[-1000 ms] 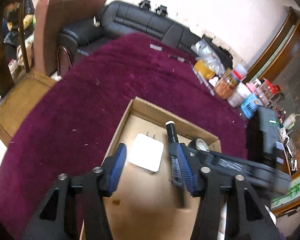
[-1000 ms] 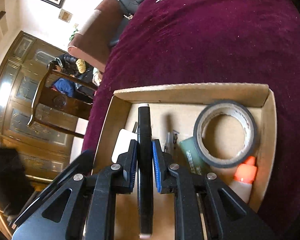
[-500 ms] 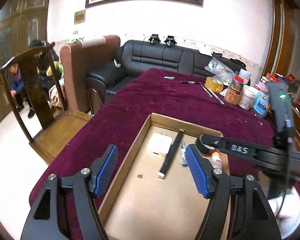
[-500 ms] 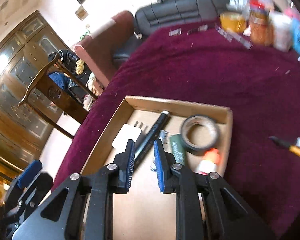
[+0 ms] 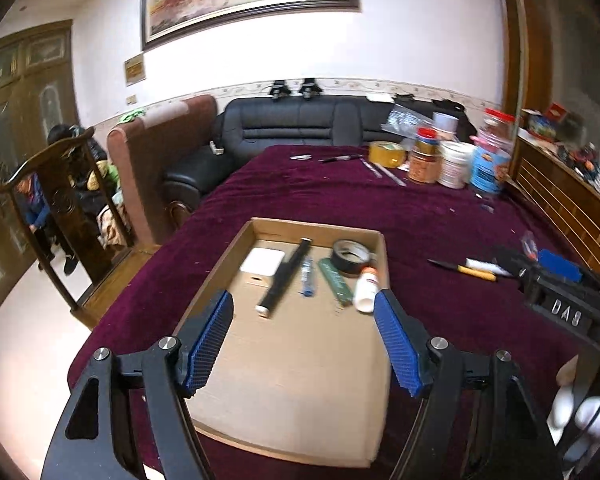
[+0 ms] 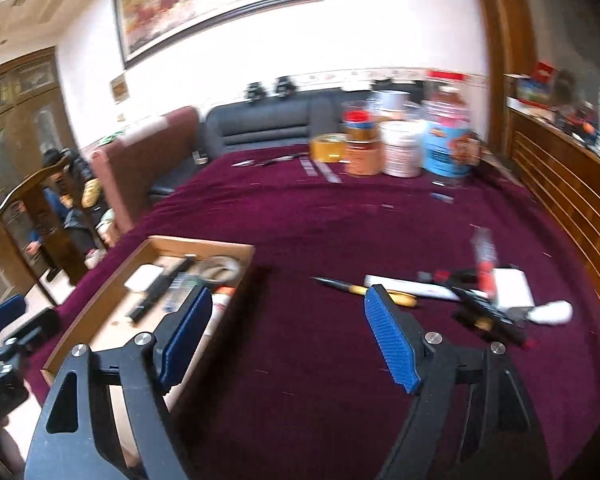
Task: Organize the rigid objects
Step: 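Grasp red-tipped black marker with right tool while left tool moves to yellow knife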
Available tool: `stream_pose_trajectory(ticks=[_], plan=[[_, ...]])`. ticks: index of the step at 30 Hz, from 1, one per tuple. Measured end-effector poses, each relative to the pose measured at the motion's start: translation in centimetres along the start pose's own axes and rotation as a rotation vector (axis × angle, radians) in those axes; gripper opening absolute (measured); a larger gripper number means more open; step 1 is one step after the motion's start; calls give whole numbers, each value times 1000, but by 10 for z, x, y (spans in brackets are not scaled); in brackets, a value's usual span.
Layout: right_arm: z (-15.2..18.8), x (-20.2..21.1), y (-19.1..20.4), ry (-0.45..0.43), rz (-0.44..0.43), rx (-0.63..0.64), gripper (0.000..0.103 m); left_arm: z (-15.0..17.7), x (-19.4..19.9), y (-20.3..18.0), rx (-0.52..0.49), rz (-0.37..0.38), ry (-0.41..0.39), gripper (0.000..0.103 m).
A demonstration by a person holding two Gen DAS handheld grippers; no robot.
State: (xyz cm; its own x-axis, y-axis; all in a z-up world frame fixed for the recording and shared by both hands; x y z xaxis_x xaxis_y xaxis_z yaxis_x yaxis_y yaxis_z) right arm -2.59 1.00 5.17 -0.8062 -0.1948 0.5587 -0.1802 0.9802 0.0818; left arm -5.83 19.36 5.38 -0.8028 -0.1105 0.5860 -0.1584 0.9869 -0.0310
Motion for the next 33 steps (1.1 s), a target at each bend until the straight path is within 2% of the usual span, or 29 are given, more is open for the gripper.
stream_pose_trajectory(ticks=[3, 5, 8, 10, 13, 18, 21, 22, 23, 24, 25, 27, 31, 33], plan=[[4, 8, -44, -11, 56, -55, 79, 5, 2, -19, -31, 17, 12, 69], [5, 8, -76, -9, 58, -125, 79, 9, 2, -32, -41, 44, 35, 69], [12, -1, -124, 57, 30, -282, 79, 19, -5, -49, -25, 108, 94, 69], [14, -8, -156, 74, 59, -332, 79, 28, -10, -62, -18, 145, 138, 69], [18, -17, -184, 77, 99, -355, 79, 41, -21, -80, -23, 189, 200, 69], [29, -53, -214, 151, 60, -412, 79, 55, -33, -107, -30, 238, 276, 69], [35, -64, -218, 189, 76, -359, 76, 56, -32, -119, -48, 247, 271, 69], [39, -68, -218, 209, 95, -339, 71, 55, -34, -122, -50, 251, 272, 69], [46, -74, -216, 248, 110, -322, 61, 55, -36, -124, -49, 255, 276, 69], [52, -78, -214, 274, 108, -314, 59, 56, -37, -126, -46, 259, 283, 69], [56, -81, -206, 283, 83, -306, 56, 57, -40, -128, -41, 266, 293, 69], [63, -82, -178, 314, -54, -291, 50, 60, -43, -131, -38, 275, 306, 69], [67, -68, -126, 332, -266, -223, 49, 66, -47, -135, -44, 280, 327, 69], [61, -59, -123, 290, -296, -219, 49, 69, -47, -136, -43, 283, 336, 69]])
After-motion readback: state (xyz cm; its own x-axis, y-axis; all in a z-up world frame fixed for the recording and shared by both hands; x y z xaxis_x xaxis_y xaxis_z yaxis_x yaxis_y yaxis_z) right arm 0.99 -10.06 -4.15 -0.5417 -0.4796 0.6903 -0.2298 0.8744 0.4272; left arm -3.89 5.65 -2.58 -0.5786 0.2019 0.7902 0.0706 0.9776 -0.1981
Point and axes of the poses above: each gripper's, at about its wrist camera, not at the fingertips, and x roughly against the way its jaws point, y to its left, z to its underside, the point moved 10 cm from there along -x, roughly the way its jaws point, and after that the axes turned 5 degrees about x, right-handed, at the moved point
